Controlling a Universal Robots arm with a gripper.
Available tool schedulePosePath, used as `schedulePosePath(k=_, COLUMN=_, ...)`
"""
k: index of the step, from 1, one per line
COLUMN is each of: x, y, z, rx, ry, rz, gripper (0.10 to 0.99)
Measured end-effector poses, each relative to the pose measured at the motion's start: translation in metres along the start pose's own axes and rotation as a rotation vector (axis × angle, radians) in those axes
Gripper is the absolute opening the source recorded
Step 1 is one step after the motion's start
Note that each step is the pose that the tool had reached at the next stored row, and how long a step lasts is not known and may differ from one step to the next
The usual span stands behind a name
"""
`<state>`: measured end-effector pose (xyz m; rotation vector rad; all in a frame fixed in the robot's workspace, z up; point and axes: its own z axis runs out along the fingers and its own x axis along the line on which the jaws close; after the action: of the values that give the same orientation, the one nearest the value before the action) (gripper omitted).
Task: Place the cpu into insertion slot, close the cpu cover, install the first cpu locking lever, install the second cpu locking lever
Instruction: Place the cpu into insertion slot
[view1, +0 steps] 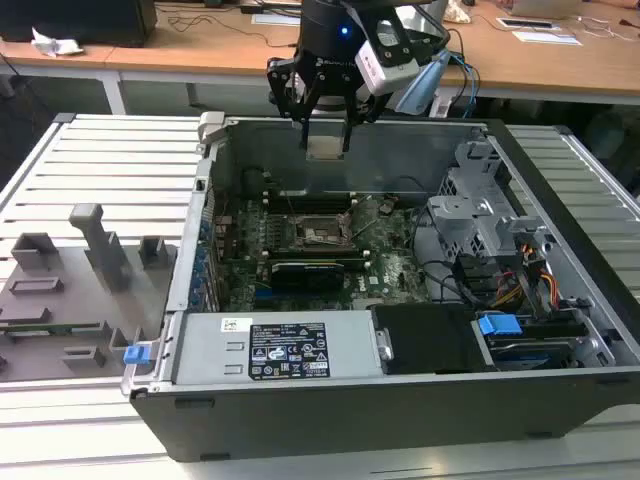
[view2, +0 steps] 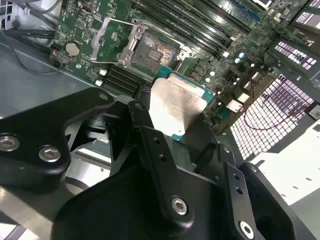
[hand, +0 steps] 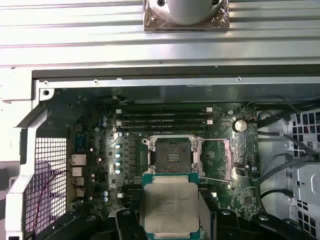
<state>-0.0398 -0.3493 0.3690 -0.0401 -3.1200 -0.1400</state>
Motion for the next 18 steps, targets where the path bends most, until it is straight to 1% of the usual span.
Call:
schedulePosePath(k=10, x=0.0, y=0.0, z=0.0, rx=-0.001, ry=-0.0026, rz=0.029, gripper=0.525)
schedulePosePath(k=11, x=0.0, y=0.0, z=0.0, rx=-0.001, ry=-0.0046, rz=0.051, gripper=0.525)
schedulePosePath(k=13, x=0.0, y=0.0, z=0.0001, rx=-0.001, ry=-0.0067, rz=0.075, gripper=0.525)
schedulePosePath(k=18, x=0.0, y=0.0, z=0.0001, rx=-0.002, ry=-0.01, rz=0.112, gripper=0.525)
